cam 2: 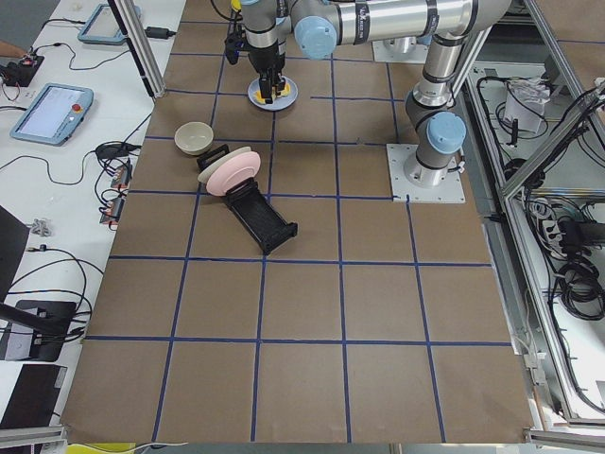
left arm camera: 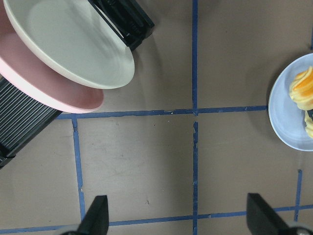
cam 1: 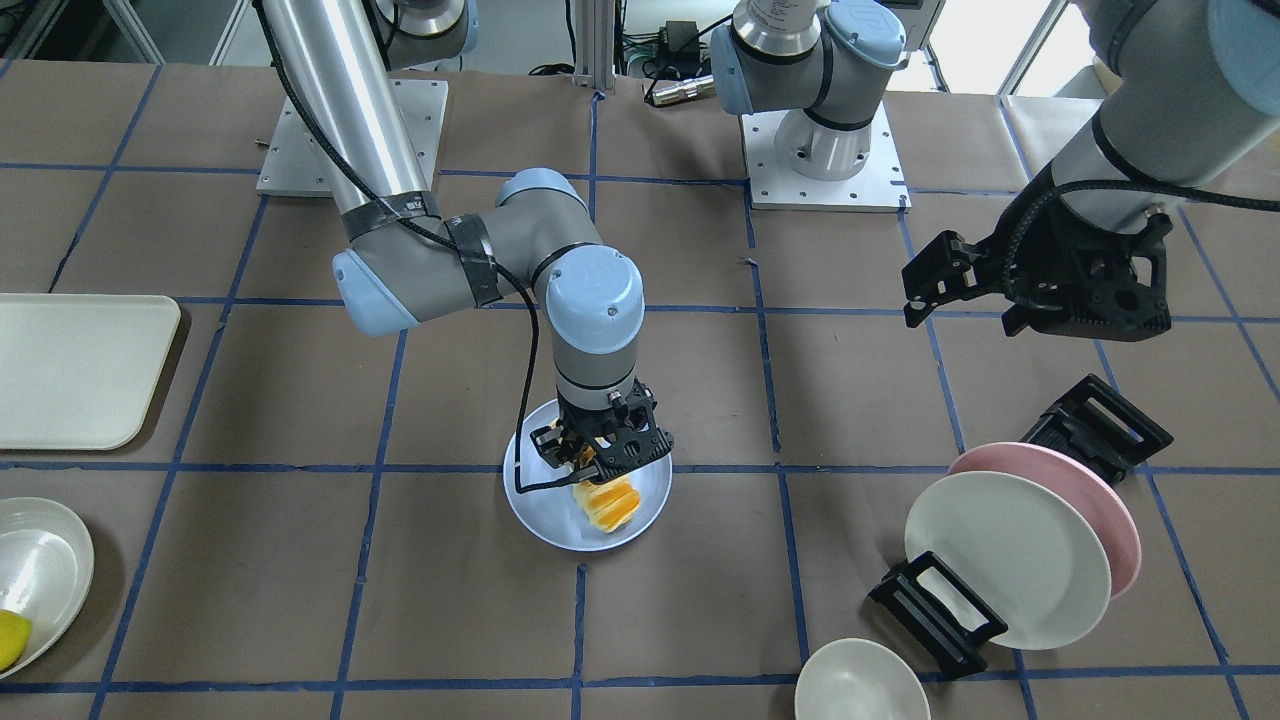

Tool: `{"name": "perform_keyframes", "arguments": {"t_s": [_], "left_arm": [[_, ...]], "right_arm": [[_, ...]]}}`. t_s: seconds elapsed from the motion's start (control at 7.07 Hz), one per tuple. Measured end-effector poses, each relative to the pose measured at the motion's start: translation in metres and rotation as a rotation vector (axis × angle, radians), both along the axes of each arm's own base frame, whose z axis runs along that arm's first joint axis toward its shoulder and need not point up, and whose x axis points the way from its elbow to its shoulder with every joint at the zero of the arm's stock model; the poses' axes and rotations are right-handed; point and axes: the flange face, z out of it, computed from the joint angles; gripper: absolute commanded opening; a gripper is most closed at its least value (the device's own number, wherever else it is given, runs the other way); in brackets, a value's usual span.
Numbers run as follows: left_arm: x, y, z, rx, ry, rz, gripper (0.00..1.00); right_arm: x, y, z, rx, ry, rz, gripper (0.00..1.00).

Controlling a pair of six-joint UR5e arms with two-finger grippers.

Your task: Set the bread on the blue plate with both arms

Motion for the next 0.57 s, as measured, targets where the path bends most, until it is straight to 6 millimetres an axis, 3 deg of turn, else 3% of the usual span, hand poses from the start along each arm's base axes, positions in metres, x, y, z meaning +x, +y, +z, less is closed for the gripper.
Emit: {"name": "perform_keyframes", "arguments": {"t_s": [0.28, 0.42, 0.57], "left_arm": [[-0.010, 0.000, -0.002, 0.009, -0.008, 0.060, 1.00], [-0.011, 0.000, -0.003, 0.012, -0.010, 0.082, 1.00], [-0.011, 0.000, -0.003, 0.014, -0.011, 0.091, 1.00]], "right_arm": [[-0.002, 0.002, 0.000, 0.002, 0.001, 0.000, 1.00], [-0.005, 0.000, 0.010, -0.013, -0.005, -0.003, 1.00], [-0.013, -0.004, 0.035, -0.044, -0.013, -0.014, 1.00]]}}
